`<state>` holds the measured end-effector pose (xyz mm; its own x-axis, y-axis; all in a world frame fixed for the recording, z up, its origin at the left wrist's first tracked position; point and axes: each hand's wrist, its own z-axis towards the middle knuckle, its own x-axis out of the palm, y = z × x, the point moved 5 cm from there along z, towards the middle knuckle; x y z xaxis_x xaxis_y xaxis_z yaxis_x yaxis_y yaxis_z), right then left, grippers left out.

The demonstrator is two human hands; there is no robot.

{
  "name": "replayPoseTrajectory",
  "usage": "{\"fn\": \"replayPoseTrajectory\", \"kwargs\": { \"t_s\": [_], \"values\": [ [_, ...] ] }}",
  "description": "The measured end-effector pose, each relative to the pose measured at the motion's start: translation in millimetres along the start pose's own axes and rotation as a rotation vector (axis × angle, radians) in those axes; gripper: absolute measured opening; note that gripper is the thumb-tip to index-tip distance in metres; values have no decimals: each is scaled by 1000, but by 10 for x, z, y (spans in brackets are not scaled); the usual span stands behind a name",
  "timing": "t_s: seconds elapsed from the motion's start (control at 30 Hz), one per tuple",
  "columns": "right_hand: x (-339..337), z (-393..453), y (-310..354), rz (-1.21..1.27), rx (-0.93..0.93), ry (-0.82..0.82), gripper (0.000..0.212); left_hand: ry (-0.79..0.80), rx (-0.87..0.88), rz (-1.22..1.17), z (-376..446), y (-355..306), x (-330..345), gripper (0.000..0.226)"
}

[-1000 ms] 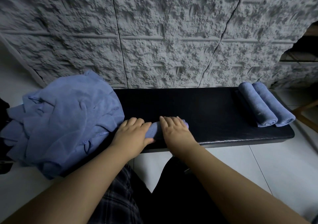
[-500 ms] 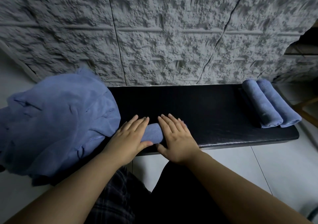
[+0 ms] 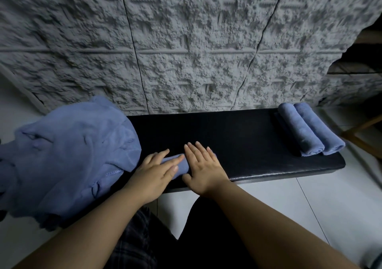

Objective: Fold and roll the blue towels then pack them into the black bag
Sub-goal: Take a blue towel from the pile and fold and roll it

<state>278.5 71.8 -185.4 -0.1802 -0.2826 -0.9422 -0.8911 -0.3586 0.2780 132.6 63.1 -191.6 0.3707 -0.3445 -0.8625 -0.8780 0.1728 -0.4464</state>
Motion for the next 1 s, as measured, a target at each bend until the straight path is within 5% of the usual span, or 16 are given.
{"fn": "replayPoseTrajectory", "kwargs": {
  "t_s": [0.17,0.5,0.67,1.0],
  "values": [
    [-15,-29,-29,45,82,38,68,-162,-23,-461,-160,147,-70,32],
    [-118,-292,-193,154,292,-204,58,15,-29,-530,-243,-82,41,45],
    [-228,-506,-336,429,423,-451,18,52,-8,-479,-64,-407,167,43],
    [-217,-600,-435,686,484,-358,39,-32,-214,-853,352,-901,359,43]
  ]
}}
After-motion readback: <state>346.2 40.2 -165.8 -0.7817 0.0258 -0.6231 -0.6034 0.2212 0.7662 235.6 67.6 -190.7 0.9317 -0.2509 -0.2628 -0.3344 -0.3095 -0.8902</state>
